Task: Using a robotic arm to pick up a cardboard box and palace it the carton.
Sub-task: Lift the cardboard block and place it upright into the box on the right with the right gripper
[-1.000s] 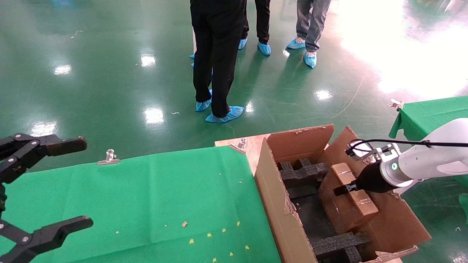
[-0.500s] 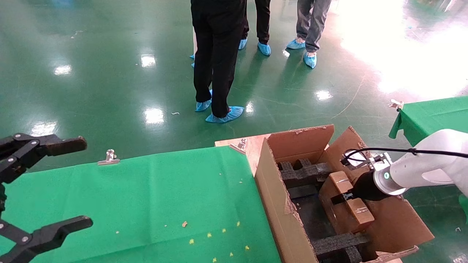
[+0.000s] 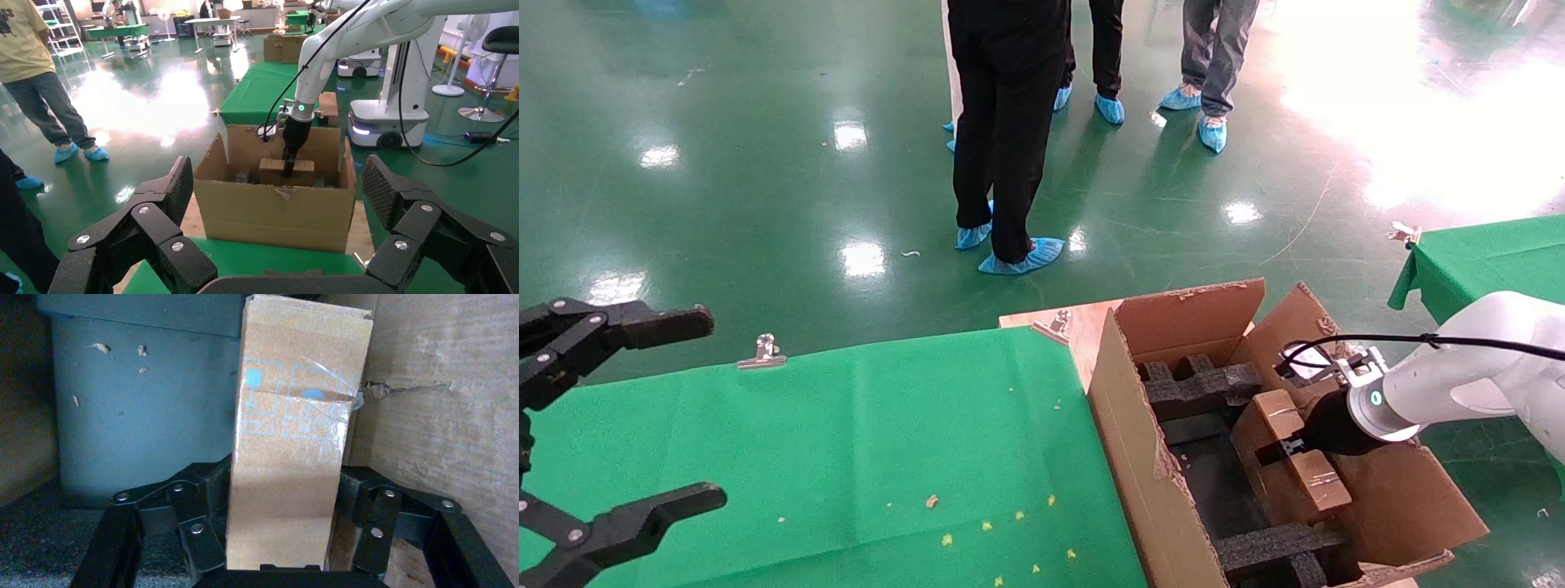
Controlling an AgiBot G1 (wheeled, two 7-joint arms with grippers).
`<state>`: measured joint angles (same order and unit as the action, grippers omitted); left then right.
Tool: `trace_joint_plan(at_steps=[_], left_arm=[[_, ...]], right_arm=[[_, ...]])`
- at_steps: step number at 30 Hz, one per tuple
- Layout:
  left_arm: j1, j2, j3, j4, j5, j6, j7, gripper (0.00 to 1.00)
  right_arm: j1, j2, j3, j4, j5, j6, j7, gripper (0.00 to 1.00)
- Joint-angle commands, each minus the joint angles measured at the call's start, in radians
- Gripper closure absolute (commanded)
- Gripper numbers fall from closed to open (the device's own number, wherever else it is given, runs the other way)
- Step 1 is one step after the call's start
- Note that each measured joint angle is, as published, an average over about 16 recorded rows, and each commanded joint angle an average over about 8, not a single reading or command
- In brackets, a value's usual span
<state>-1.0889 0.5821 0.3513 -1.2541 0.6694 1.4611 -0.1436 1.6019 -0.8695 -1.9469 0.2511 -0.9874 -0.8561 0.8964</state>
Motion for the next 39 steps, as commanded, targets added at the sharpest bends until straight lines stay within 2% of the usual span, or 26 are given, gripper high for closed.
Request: trace_joint_plan(at_steps=[1,19,30,35,39], left_arm=[[0.0,0.0,0.0,0.0,0.0,0.0,0.0,0.0],[0.0,0.0,0.0,0.0,0.0,0.0,0.0,0.0],[0.0,0.0,0.0,0.0,0.0,0.0,0.0,0.0],[0.0,0.0,0.0,0.0,0.0,0.0,0.0,0.0],[0.0,0.0,0.0,0.0,0.0,0.0,0.0,0.0]], right_arm=[[0.0,-0.001,0.0,-0.001,0.001,-0.002,0.0,0.0],[0.011,0.008,-0.003,0.013,-0.005,0.001,0.001,0.0],[0.056,0.025,0.0,0.041,-0.01,0.012,-0.01,0.0],[0.126,0.049,0.021,0.102,-0.003,0.046,-0.039,0.0],[0.201,0.103,0.061,0.238,0.022,0.089,-0.093,0.0]])
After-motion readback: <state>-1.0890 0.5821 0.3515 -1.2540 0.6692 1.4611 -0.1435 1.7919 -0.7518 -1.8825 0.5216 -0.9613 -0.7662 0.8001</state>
